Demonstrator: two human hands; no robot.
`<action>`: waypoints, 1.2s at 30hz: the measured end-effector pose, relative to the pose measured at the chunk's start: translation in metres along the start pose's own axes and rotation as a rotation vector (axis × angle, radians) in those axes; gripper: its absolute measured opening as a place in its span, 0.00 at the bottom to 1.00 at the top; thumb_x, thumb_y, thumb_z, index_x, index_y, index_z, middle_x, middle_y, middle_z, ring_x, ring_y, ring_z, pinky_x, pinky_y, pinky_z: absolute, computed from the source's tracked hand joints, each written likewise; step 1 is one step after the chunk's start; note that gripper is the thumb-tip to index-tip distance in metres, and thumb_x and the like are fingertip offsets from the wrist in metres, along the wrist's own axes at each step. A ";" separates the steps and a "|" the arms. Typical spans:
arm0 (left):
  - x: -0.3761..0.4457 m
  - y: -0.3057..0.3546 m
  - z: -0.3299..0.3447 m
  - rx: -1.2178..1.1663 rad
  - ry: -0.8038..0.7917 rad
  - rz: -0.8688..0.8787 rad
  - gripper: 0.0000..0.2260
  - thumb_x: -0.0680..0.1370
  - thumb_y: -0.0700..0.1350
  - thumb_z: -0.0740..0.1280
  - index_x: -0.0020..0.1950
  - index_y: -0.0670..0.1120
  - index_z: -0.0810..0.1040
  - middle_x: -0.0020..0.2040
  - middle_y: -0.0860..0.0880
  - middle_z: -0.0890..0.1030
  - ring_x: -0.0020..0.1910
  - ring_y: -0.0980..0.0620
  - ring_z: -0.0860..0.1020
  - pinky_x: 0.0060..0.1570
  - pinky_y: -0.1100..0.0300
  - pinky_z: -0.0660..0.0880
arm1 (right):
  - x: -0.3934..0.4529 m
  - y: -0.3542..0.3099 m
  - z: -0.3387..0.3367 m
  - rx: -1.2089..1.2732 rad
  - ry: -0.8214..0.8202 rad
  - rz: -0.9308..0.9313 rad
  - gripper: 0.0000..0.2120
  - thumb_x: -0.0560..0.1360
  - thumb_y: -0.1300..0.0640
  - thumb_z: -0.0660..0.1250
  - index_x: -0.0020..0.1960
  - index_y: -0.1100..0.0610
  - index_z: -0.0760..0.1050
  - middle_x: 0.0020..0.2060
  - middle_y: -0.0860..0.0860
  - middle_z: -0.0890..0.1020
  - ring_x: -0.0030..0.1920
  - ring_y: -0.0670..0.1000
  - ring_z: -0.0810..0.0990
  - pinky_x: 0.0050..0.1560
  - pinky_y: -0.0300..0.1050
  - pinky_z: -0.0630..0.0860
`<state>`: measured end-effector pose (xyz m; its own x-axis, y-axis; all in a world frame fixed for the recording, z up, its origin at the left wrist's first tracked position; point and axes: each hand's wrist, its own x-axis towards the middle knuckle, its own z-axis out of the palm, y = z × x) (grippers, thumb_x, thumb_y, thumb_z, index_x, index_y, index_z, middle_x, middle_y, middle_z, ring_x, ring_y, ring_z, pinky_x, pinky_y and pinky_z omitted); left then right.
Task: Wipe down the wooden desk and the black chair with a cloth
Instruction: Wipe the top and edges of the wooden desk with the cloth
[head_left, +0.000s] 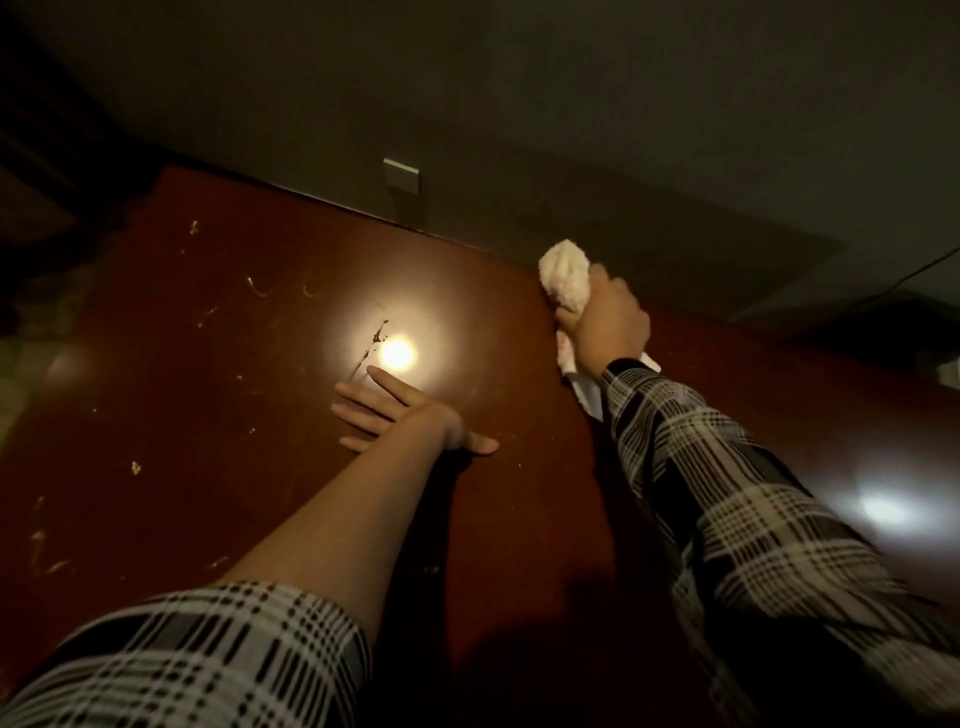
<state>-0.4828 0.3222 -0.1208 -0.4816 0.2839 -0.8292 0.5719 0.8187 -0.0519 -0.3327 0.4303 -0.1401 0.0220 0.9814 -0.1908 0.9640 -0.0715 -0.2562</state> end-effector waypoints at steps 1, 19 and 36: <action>0.001 0.001 -0.001 -0.002 -0.011 -0.003 0.70 0.57 0.62 0.77 0.68 0.39 0.21 0.69 0.33 0.25 0.70 0.34 0.30 0.70 0.38 0.41 | -0.002 -0.003 -0.001 -0.005 0.005 0.016 0.23 0.73 0.49 0.68 0.64 0.55 0.66 0.57 0.58 0.75 0.57 0.60 0.74 0.53 0.54 0.69; -0.004 0.005 -0.006 0.003 0.011 -0.032 0.72 0.54 0.60 0.79 0.69 0.39 0.24 0.70 0.32 0.28 0.72 0.34 0.33 0.70 0.38 0.43 | -0.012 -0.007 -0.011 0.139 -0.065 0.043 0.21 0.74 0.48 0.67 0.63 0.54 0.68 0.56 0.56 0.76 0.56 0.59 0.75 0.52 0.52 0.71; -0.033 0.010 -0.001 -0.001 0.012 0.085 0.71 0.56 0.59 0.80 0.71 0.44 0.23 0.70 0.35 0.26 0.71 0.37 0.30 0.69 0.39 0.36 | -0.097 0.077 -0.032 0.471 0.173 0.436 0.22 0.74 0.47 0.67 0.63 0.58 0.69 0.57 0.56 0.77 0.57 0.58 0.76 0.52 0.50 0.74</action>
<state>-0.4619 0.3220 -0.0932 -0.4394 0.3586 -0.8236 0.6107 0.7917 0.0189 -0.2520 0.3356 -0.1115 0.4642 0.8564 -0.2259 0.6393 -0.5005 -0.5838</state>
